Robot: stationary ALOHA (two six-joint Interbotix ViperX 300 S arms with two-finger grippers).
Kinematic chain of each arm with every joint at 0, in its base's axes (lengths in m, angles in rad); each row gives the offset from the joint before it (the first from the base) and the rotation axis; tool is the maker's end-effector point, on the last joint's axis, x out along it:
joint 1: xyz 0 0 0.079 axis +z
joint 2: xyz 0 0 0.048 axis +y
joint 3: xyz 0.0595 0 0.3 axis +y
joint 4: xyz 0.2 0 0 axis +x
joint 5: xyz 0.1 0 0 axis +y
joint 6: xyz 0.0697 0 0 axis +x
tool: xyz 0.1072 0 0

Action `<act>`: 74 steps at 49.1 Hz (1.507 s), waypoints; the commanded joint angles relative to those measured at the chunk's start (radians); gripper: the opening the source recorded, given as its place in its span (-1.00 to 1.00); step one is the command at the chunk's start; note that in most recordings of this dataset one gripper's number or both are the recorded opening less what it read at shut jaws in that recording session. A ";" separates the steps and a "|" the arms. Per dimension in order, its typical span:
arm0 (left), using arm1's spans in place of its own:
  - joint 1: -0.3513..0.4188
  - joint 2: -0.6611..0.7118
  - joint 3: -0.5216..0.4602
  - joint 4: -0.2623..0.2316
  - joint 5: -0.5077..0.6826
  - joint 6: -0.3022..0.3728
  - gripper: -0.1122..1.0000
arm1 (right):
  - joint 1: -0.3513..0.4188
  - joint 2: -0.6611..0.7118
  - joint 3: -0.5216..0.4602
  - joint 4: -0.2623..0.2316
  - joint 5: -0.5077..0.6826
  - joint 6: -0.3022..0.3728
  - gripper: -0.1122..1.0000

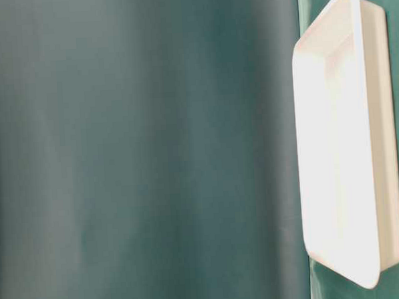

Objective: Pick up the tape from a random location and place it into the white case.

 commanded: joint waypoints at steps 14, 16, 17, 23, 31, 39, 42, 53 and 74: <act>-0.002 0.011 -0.035 -0.003 0.060 0.008 -0.77 | -0.014 0.038 -0.054 0.026 0.051 0.025 -0.80; -0.002 0.012 -0.035 -0.003 0.064 0.008 -0.77 | -0.015 0.038 -0.058 0.026 0.066 0.026 -0.80; -0.002 0.011 -0.035 -0.003 0.067 0.008 -0.77 | -0.015 0.038 -0.061 0.028 0.074 0.025 -0.80; -0.002 0.012 -0.035 -0.003 0.071 0.006 -0.77 | -0.015 0.037 -0.074 0.026 0.123 0.025 -0.80; -0.002 0.011 -0.040 -0.003 0.071 0.006 -0.58 | -0.015 0.023 -0.086 0.023 0.173 0.025 -0.80; -0.002 0.012 -0.048 -0.003 0.067 0.006 0.17 | -0.015 0.011 -0.097 0.023 0.207 0.026 -0.39; -0.002 0.012 -0.049 -0.003 0.067 0.008 0.52 | -0.017 0.008 -0.098 0.023 0.213 0.026 -0.07; -0.002 0.011 -0.054 -0.003 0.071 0.008 0.99 | -0.026 0.015 -0.100 0.020 0.213 0.025 0.86; -0.002 0.011 -0.054 -0.003 0.072 -0.002 0.99 | -0.026 0.017 -0.100 0.020 0.213 0.025 0.87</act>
